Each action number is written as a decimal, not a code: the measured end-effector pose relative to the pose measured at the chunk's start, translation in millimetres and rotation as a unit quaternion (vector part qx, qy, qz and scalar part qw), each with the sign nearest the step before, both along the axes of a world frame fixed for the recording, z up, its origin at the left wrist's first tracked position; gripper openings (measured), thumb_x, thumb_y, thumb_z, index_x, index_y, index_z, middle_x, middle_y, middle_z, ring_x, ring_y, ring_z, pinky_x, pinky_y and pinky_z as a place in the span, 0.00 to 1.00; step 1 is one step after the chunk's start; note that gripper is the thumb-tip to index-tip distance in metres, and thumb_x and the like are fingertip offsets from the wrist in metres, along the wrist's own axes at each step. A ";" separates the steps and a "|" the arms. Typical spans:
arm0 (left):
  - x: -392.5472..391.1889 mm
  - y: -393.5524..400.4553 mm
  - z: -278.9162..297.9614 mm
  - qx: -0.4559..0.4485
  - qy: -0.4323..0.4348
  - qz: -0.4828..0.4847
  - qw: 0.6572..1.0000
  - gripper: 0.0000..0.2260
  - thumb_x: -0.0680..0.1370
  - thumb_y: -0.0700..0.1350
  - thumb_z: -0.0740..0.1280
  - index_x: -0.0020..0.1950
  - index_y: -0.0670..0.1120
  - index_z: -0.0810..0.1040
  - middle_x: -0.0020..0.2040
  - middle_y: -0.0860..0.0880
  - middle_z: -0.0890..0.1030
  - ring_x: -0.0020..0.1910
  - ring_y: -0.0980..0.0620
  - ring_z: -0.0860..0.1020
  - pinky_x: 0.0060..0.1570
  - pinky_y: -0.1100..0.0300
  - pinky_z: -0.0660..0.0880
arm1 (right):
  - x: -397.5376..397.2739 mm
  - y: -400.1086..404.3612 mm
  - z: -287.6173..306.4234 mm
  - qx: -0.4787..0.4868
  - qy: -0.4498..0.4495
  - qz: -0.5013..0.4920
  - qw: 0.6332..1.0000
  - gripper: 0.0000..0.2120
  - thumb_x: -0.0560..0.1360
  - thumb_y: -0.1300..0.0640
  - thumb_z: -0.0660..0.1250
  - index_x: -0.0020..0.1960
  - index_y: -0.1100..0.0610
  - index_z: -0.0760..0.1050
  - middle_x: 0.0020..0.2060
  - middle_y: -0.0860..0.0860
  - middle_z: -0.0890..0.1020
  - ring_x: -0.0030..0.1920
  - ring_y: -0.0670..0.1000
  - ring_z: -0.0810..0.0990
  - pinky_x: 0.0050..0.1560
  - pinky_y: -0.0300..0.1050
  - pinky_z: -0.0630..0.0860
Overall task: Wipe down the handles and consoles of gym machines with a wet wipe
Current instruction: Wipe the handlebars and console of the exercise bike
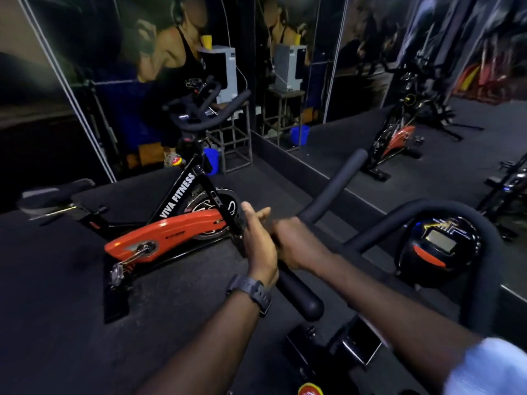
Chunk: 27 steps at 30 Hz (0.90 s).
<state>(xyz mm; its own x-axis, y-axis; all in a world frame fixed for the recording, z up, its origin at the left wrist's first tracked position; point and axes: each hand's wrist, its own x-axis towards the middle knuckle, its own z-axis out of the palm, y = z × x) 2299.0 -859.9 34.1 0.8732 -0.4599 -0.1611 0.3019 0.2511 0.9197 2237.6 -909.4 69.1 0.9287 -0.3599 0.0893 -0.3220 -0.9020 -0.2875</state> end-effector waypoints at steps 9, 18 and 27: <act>21.5 16.6 -10.8 -0.068 0.061 -0.101 0.991 0.39 0.81 0.68 0.42 0.70 0.40 0.74 0.66 0.41 0.78 0.67 0.46 0.76 0.63 0.57 0.72 | -4.2 3.5 1.0 -0.014 -0.013 -0.009 1.000 0.08 0.75 0.60 0.68 0.51 0.54 0.84 0.48 0.52 0.84 0.48 0.53 0.81 0.48 0.42 0.74; 26.2 27.9 -13.0 -0.066 0.032 -0.169 0.983 0.42 0.79 0.71 0.41 0.71 0.40 0.74 0.65 0.40 0.80 0.65 0.46 0.78 0.73 0.51 0.67 | -18.5 -15.5 9.6 0.016 -0.045 0.028 0.998 0.06 0.75 0.64 0.69 0.49 0.57 0.84 0.43 0.50 0.82 0.46 0.51 0.82 0.47 0.40 0.73; 7.2 11.8 -7.5 -0.043 -0.016 -0.231 0.972 0.36 0.80 0.69 0.45 0.63 0.44 0.78 0.63 0.46 0.82 0.59 0.55 0.81 0.59 0.62 0.74 | -75.5 28.0 10.3 0.032 -0.028 0.086 0.995 0.04 0.75 0.58 0.69 0.44 0.54 0.82 0.44 0.47 0.80 0.46 0.47 0.78 0.50 0.45 0.75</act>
<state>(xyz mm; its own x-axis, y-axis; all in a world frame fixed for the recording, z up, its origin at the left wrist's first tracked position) 2306.2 -848.1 26.6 0.5740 -0.8149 -0.0806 0.3730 0.1726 0.9117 2162.0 -881.4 79.4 0.9712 -0.2035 0.1238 -0.1474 -0.9217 -0.3589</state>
